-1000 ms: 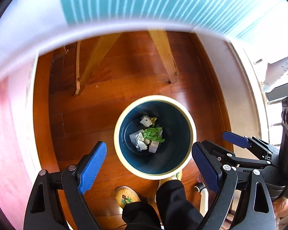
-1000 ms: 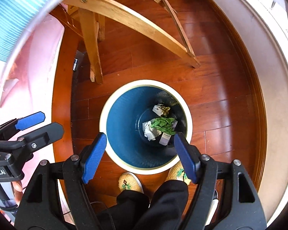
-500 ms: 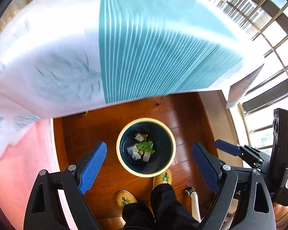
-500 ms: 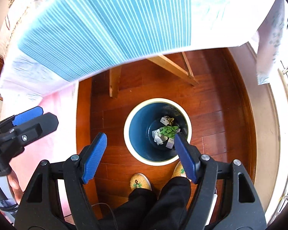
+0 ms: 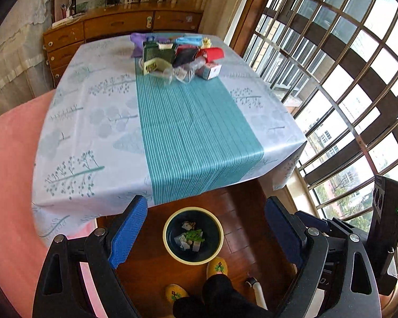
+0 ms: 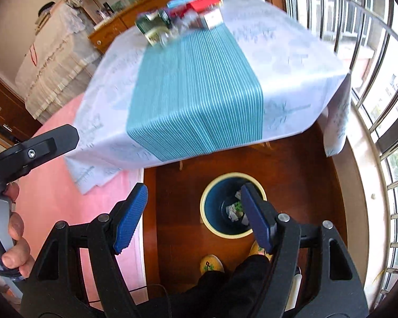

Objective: Collect trash
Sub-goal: 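Raise both open tools from the bin back toward the table, then grasp the black packet with the left tool while the right tool grasps the red paper bag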

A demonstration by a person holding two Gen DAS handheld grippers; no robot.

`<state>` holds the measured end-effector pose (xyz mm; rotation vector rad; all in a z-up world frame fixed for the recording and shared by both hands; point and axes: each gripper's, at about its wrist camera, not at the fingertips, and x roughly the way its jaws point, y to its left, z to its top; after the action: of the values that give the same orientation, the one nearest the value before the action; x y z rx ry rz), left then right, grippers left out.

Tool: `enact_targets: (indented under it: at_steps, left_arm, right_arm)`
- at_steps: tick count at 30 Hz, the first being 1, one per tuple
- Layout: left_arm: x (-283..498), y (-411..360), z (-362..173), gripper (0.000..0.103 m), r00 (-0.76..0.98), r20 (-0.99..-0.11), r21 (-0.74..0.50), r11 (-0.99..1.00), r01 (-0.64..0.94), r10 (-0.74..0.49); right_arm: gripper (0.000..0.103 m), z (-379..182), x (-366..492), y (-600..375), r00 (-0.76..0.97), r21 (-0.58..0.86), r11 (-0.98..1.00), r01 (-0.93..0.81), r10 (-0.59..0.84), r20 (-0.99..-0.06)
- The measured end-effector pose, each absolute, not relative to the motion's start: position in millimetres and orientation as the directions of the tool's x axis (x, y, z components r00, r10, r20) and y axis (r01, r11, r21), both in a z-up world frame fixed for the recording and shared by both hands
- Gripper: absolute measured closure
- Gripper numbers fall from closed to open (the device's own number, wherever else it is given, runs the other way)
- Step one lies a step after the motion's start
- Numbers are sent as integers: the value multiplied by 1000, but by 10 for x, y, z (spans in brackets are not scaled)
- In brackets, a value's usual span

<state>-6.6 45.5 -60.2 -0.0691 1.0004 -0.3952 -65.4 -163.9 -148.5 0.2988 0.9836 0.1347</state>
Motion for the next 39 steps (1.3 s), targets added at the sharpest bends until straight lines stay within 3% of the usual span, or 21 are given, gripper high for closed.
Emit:
enact_targets:
  at_steps: [8,19,25,30,39]
  left_arm:
    - [-88,620,377,12,573,-746,-189,933,307,-340]
    - [222,781,963,12,587,-736,-195,936,294,-337]
    - [653,798,953,12,594,-753,-173,957,234,-282]
    - [1174,652,766,22,574,-776,-178,964,197,-261]
    - [2510,-9,284,36,508,-833,-187,976,113,-219]
  right_arm:
    - [33,-599,-701,-1518,663,294,956,-5,223,-715]
    - [33,150,-337,-1290,712,225,974,-27,177,-680]
    - [33,131,178,-1406,690,239,971,-20,186,-699]
    - [39,-60,813,-1625,640,292,956,-33,244,-729]
    - [40,-334,2271,-2230,544,346,933,-98,342,-766]
